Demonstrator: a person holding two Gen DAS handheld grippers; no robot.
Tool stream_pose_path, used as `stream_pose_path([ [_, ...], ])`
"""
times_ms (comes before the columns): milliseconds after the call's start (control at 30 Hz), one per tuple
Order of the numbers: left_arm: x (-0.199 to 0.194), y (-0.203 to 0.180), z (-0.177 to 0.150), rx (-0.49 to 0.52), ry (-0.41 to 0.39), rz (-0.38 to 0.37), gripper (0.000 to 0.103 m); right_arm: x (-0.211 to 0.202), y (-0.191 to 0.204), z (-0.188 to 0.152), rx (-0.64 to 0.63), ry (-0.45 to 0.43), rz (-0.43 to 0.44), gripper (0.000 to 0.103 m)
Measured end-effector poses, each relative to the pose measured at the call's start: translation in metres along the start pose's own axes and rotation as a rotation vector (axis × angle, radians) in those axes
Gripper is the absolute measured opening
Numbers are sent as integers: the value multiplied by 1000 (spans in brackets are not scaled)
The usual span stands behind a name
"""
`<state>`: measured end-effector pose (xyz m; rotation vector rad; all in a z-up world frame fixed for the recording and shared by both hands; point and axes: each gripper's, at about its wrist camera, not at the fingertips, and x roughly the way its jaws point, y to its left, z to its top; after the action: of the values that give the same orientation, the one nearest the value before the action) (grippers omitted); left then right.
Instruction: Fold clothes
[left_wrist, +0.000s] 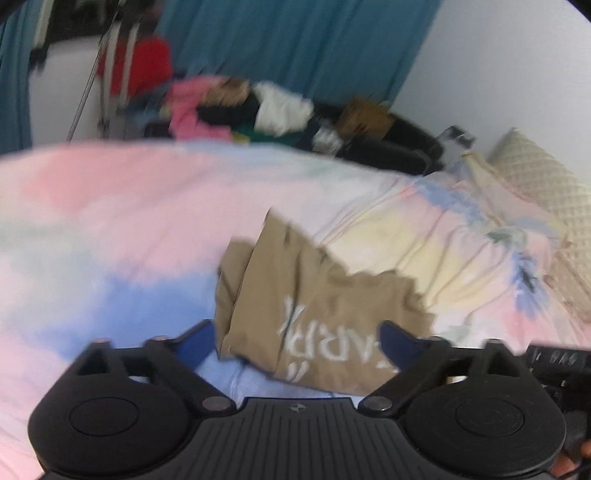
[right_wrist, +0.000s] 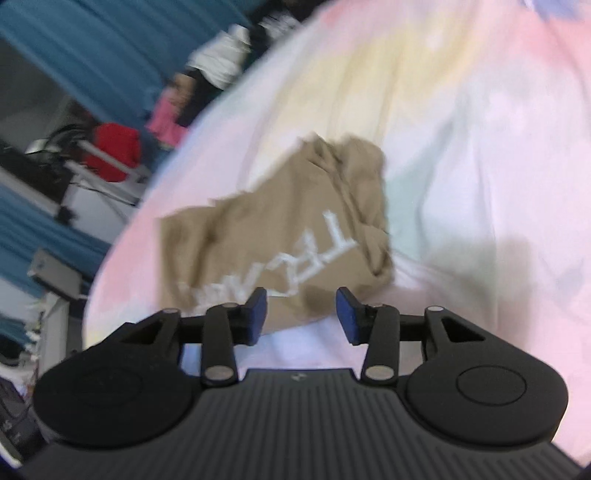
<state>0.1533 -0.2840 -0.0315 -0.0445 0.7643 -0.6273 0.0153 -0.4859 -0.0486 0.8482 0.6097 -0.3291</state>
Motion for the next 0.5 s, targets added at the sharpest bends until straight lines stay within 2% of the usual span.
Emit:
stream_pose_path([
  [33,-14,-7,3,24,-28,9,103,-10,5,1,-25,-15,-1,87],
  [67,-28,-12,4,37,-52,14,103,-20,10,1,-50,-31,-2,99],
  [100,-42,-18,5,49,-76,19,103,-30,15,2,-75,-46,-3,103],
  [300,-123,-43,-2,131,-201,46,103,-89,45,5,-225,-141,-6,103],
  [500,-183,-51,-29,193,-304,68,103,-136,60,-34,-359,-260,38,103],
])
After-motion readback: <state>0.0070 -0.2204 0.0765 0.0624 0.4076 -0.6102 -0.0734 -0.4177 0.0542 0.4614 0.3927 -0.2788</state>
